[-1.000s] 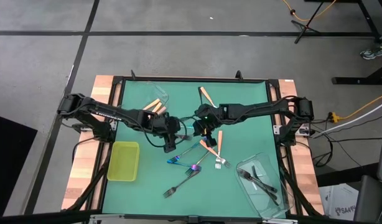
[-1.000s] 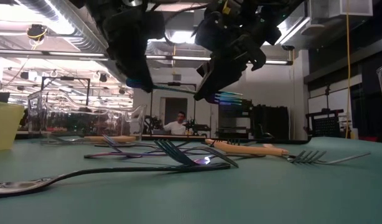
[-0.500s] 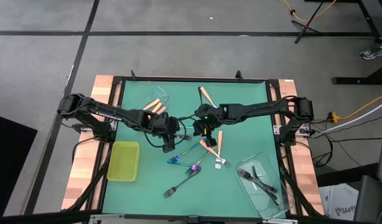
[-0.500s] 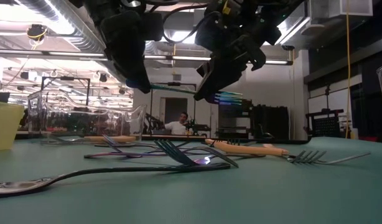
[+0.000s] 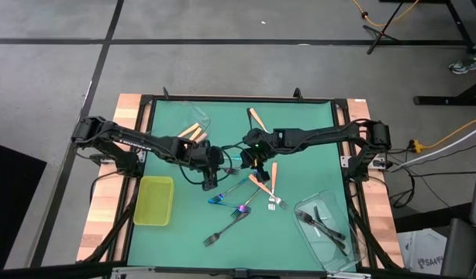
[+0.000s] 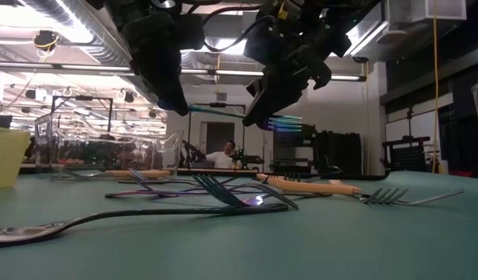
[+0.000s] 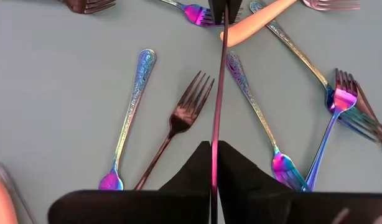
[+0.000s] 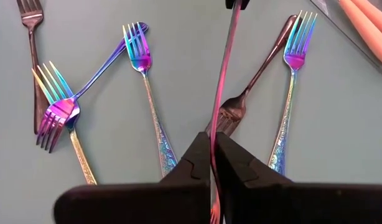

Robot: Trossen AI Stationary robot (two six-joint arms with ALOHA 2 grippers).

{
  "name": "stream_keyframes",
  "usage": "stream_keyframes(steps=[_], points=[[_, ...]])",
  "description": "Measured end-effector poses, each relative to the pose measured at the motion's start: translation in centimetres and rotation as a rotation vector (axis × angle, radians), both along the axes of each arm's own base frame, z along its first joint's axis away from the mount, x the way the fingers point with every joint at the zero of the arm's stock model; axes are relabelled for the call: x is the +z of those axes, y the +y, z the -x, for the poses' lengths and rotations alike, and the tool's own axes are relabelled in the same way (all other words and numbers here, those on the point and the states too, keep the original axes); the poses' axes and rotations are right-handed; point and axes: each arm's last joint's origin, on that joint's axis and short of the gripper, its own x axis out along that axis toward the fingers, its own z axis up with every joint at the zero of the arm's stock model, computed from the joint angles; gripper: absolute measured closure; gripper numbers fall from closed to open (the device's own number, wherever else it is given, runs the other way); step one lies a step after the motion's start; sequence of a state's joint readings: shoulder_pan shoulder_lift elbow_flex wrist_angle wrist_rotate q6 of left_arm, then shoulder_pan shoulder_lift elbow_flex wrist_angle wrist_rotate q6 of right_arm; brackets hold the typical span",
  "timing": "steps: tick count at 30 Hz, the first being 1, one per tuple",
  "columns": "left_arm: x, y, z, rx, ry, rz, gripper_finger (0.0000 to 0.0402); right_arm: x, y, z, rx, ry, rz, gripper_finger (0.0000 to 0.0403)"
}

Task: Sort silverware by color (type)
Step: Put the blue fork in the yellow bin

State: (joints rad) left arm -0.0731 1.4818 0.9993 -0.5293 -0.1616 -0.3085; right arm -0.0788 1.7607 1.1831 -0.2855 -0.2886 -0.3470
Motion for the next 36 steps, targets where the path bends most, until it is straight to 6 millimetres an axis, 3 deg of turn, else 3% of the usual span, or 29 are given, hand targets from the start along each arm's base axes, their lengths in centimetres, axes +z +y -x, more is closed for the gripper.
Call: stream_keyframes(steps=[5, 11, 19, 27, 36], points=[[0.0, 0.0, 0.0, -0.038, 0.005, -0.001, 0.0398, 0.0, 0.0, 0.0, -0.005, 0.003, -0.005, 0.0383], [0.0, -0.2, 0.1, -0.083, 0.015, 0.038, 0.0399, 0.0, 0.0, 0.0, -0.045, 0.014, -0.007, 0.0323], [1.2, -0.4, 1.7, -0.12, 0.057, 0.162, 0.04, 0.7, 0.0, 0.3, -0.042, 0.001, 0.007, 0.0291], [4.1, -0.9, 6.4, -0.172, 0.161, 0.454, 0.0401, 2.2, -0.2, 1.2, -0.079, -0.015, 0.054, 0.029], [7.2, -1.4, 12.3, -0.036, 0.341, 0.92, 0.0399, 2.3, -0.2, 1.4, -0.087, -0.005, 0.064, 0.029]])
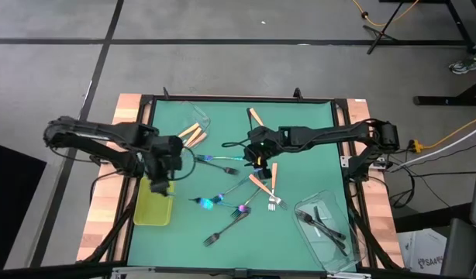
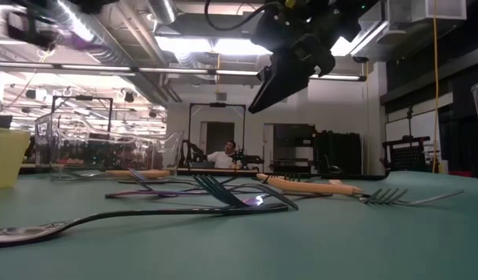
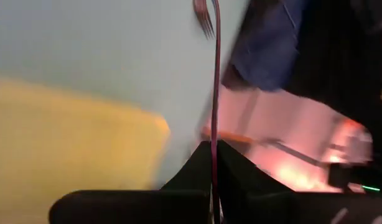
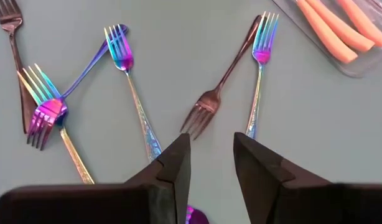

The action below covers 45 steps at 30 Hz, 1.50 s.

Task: Sort silverware by color (type)
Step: Put the blue fork in the yellow bin

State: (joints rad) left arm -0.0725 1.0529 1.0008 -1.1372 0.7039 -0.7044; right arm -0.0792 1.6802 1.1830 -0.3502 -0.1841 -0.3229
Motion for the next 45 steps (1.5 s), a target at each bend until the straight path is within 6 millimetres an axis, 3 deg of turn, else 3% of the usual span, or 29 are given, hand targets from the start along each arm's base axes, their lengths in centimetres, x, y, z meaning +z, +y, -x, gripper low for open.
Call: stream_keyframes(steps=[8, 15, 29, 45], points=[[1.2, 0.0, 4.4, 0.197, 0.387, 0.208, 0.0398, 0.0, 0.0, 0.0, 0.0, 0.003, 0.0, 0.029], [1.4, -0.1, 6.7, 0.27, 0.69, 0.303, 0.0399, 0.0, 0.0, 0.0, 0.0, 0.003, 0.0, 0.029], [0.6, -0.1, 5.2, 0.298, 0.759, 0.254, 0.0398, 0.0, 0.0, 0.0, 0.0, -0.001, 0.0, 0.029], [-0.3, 0.6, 4.9, 0.495, 0.731, -0.07, 0.0397, 0.0, 0.0, 0.0, 0.0, 0.0, 0.0, 0.029]])
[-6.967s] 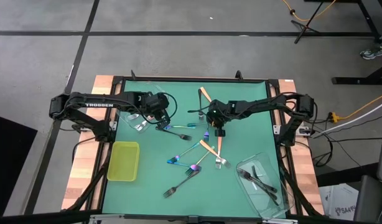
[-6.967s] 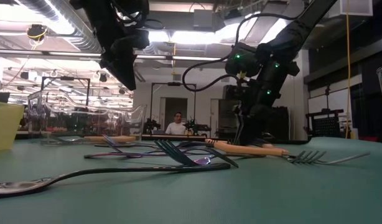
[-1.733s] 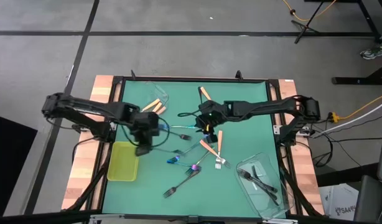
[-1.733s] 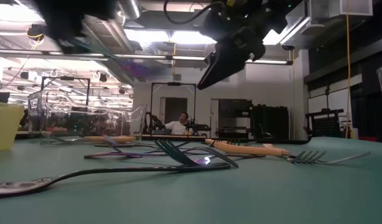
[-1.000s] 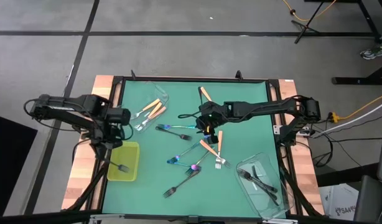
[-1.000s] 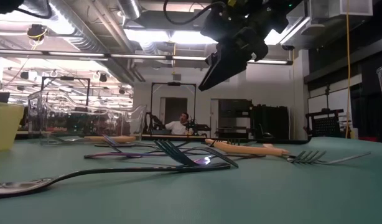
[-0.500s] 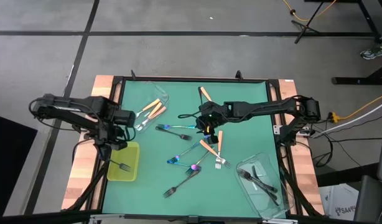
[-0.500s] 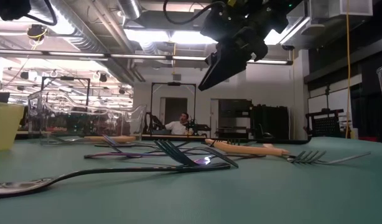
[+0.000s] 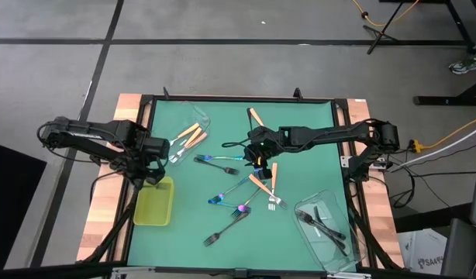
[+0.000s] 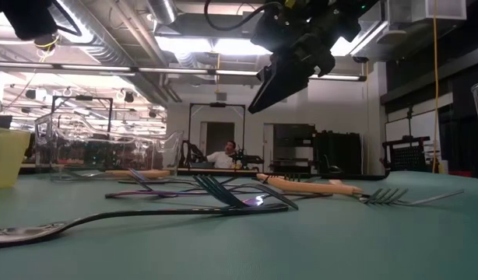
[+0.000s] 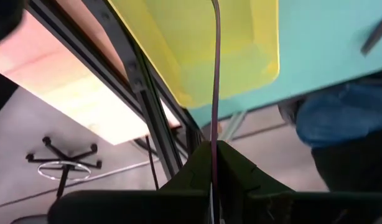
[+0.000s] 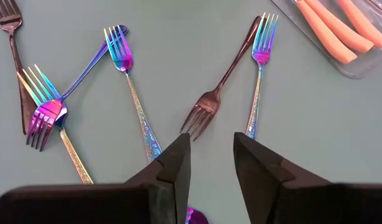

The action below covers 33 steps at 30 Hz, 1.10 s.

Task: Sort silverware by color (type)
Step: Put the blue fork in the yellow bin

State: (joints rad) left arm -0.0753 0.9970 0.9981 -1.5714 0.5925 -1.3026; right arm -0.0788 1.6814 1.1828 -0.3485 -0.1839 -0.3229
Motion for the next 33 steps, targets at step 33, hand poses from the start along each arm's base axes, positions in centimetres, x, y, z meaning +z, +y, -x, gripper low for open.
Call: stream_keyframes(steps=[33], points=[[-3.6, -4.7, -3.7, -0.091, 0.232, -0.283, 0.0397, 0.0, 0.0, 0.0, 0.0, -0.003, 0.0, 0.029]])
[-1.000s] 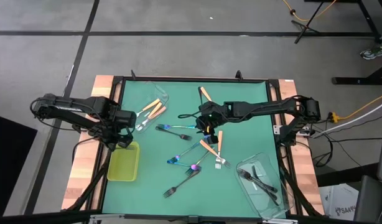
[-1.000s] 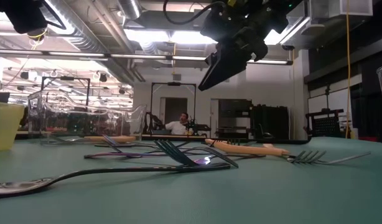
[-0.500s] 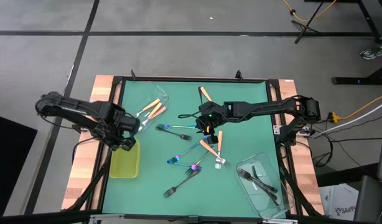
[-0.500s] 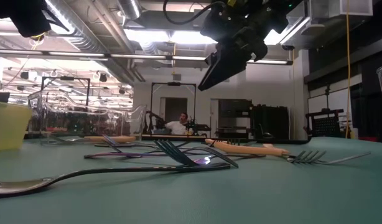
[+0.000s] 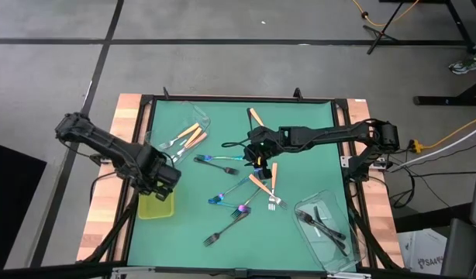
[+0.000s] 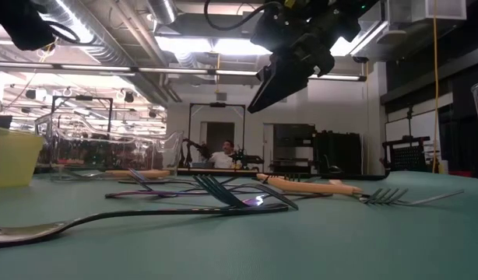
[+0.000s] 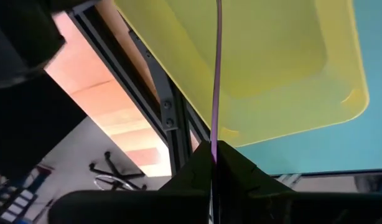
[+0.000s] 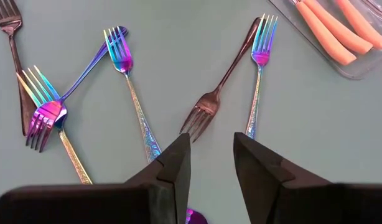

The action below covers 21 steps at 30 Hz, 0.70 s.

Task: Sort silverware by color (type)
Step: Put the blue fork in the yellow bin

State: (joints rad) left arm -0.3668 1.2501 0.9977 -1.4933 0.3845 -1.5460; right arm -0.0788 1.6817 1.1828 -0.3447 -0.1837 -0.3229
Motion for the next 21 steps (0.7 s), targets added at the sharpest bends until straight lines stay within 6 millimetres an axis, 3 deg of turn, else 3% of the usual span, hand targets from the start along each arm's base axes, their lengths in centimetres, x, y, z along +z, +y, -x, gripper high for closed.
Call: stream_keyframes(steps=[9, 21], points=[[-2.1, -2.3, -1.4, -0.086, 0.061, -0.03, 0.0397, 0.0, 0.0, 0.0, 0.0, 0.0, 0.0, 0.029], [-4.1, -4.7, -1.6, -0.183, 0.139, -0.07, 0.0397, 0.0, 0.0, 0.0, 0.0, 0.001, 0.0, 0.029]])
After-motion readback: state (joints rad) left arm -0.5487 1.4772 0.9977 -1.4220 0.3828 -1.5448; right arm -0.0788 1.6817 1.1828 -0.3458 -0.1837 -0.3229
